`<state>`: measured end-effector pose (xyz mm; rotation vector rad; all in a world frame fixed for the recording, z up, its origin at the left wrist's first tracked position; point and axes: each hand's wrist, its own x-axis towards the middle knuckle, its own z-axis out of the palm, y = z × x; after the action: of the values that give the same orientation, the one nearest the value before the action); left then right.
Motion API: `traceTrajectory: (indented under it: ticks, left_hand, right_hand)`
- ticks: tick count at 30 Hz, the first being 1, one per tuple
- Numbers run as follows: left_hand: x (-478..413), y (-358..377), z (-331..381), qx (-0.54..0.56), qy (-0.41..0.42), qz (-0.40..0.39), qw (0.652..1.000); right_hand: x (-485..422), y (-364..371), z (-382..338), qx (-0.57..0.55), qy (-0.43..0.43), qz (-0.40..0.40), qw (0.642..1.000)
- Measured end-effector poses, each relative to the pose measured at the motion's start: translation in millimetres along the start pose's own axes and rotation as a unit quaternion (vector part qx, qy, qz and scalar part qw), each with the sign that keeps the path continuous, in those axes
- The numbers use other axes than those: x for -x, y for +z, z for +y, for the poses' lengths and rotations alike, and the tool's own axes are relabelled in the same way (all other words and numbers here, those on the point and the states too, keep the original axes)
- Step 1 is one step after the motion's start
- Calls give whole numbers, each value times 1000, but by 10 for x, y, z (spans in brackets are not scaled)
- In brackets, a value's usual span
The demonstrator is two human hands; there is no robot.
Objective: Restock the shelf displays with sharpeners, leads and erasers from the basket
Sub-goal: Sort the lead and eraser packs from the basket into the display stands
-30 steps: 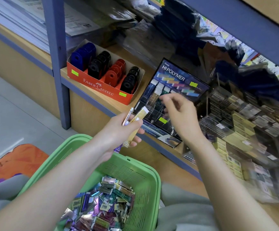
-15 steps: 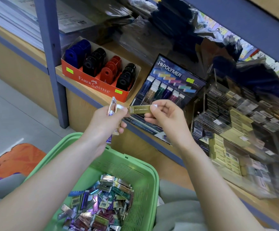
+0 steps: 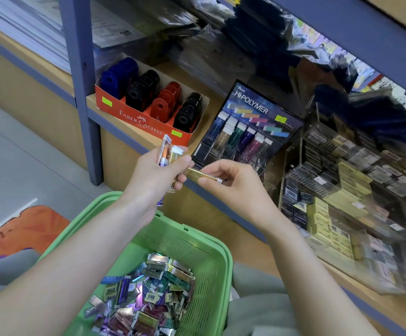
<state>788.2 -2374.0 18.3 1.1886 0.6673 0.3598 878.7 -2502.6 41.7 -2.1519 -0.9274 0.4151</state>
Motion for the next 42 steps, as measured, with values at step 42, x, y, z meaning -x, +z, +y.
traceTrajectory:
  ticks: [42]
  left_hand:
    - [26, -17, 137, 152, -133, -22, 979]
  right_hand:
    - [-457, -63, 79, 264, -108, 218, 933]
